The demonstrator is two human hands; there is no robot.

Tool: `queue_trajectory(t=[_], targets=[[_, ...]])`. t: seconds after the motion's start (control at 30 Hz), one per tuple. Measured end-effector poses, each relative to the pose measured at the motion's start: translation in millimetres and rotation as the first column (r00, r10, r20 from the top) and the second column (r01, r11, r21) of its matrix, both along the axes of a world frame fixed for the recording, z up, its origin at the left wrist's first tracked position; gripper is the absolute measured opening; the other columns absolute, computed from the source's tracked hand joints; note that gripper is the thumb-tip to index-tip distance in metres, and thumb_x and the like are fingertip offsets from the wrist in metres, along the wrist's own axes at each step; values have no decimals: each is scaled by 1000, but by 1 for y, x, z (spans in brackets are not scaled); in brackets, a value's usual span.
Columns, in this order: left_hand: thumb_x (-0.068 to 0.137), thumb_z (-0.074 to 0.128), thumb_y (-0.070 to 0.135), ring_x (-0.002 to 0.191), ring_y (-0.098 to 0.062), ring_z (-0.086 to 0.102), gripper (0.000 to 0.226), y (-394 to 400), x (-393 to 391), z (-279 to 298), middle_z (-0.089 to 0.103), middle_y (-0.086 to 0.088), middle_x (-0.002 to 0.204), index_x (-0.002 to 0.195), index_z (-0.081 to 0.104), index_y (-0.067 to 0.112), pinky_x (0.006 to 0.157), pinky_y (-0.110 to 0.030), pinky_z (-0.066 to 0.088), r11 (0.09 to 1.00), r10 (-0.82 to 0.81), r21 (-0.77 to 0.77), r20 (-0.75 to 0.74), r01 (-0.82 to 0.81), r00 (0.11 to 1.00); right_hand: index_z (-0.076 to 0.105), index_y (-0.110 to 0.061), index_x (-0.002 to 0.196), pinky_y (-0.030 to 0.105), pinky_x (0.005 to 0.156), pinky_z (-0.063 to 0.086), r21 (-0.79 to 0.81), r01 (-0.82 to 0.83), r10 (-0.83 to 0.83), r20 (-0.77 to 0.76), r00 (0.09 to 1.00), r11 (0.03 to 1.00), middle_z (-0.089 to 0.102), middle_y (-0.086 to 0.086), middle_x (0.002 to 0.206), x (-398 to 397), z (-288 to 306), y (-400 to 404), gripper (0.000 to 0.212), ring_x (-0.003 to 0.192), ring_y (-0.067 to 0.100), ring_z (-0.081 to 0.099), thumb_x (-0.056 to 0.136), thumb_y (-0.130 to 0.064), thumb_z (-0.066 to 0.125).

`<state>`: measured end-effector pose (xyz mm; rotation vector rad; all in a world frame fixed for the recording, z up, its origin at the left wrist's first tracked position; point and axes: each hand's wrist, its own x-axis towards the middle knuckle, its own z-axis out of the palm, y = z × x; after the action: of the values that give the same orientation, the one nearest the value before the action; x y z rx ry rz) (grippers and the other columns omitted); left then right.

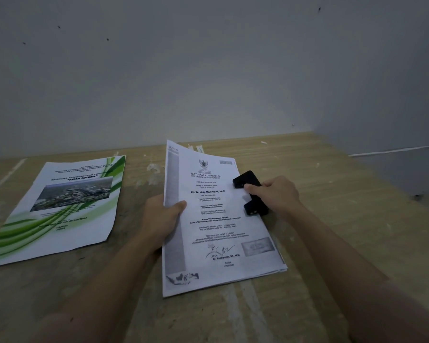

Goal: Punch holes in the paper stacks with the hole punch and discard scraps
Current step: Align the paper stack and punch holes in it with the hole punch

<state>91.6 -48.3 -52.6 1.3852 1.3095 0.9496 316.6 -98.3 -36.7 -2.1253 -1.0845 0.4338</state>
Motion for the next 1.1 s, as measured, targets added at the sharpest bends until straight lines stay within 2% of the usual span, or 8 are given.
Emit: queue_trajectory(t=[0.1, 0.23, 0.4, 0.57, 0.73, 0.83, 1.0, 1.1], targets=[[84, 63, 8, 68, -15, 62, 29, 1, -1, -1, 67, -13, 93, 111, 61, -4, 54, -24, 47, 1000, 12, -9, 18, -11, 1000, 33, -17, 44, 29, 48, 22, -2, -12, 12, -33, 999, 1000, 35, -1, 45, 0, 2, 0, 55, 45, 15, 35, 75, -42, 72], [84, 63, 7, 66, -14, 61, 28, 1, -1, -1, 64, -2, 77, 109, 61, -5, 53, -24, 46, 1000, 11, -11, 25, -11, 1000, 33, -17, 44, 29, 48, 21, 9, -14, 14, -71, 997, 1000, 34, -2, 44, 0, 2, -1, 56, 44, 15, 34, 74, -41, 73], [84, 62, 7, 67, -14, 61, 29, 1, -2, -1, 65, -14, 93, 111, 61, -6, 55, -24, 47, 1000, -6, 24, 5, 5, 1000, 30, -17, 44, 28, 48, 20, 10, -22, 23, -101, 995, 1000, 33, -2, 44, 0, 3, -2, 57, 44, 15, 32, 74, -39, 74], [85, 62, 7, 67, -14, 61, 28, 1, -2, -2, 65, -15, 94, 110, 61, -6, 54, -24, 47, 1000, -11, 25, 10, 10, 1000, 30, -17, 44, 28, 47, 21, 0, -30, 30, -98, 995, 1000, 33, -2, 44, 0, 5, -3, 57, 43, 14, 33, 75, -38, 73], [85, 62, 8, 67, -14, 61, 27, 1, -3, -2, 65, -7, 82, 108, 62, -6, 54, -23, 47, 1000, -12, 28, 5, 11, 1000, 32, -17, 43, 29, 48, 22, -16, -35, 33, -97, 995, 999, 35, -2, 45, 1, 5, -1, 56, 44, 15, 34, 75, -37, 73], [84, 63, 8, 68, -16, 62, 26, 2, -4, -3, 67, -16, 92, 107, 62, -5, 56, -26, 49, 1000, -13, 28, 0, 13, 1000, 32, -17, 43, 28, 47, 22, -25, -27, 25, -100, 995, 999, 35, -3, 45, 0, 6, -1, 56, 43, 14, 34, 75, -38, 73], [86, 61, 10, 68, -14, 62, 29, 2, -2, -3, 66, -15, 96, 110, 61, -5, 54, -23, 48, 998, -44, 33, -49, 46, 998, 29, -17, 43, 28, 47, 21, -52, -57, 54, -58, 997, 997, 33, -2, 45, 1, 7, -1, 57, 43, 14, 32, 76, -39, 72], [86, 61, 11, 66, -12, 61, 31, 2, -2, -3, 66, -13, 95, 112, 60, -5, 50, -20, 47, 998, -46, 49, -77, 50, 996, 41, -15, 51, 27, 51, 32, -110, -123, 119, -44, 992, 986, 44, 0, 54, 3, 14, 3, 47, 52, 15, 44, 75, -41, 71]])
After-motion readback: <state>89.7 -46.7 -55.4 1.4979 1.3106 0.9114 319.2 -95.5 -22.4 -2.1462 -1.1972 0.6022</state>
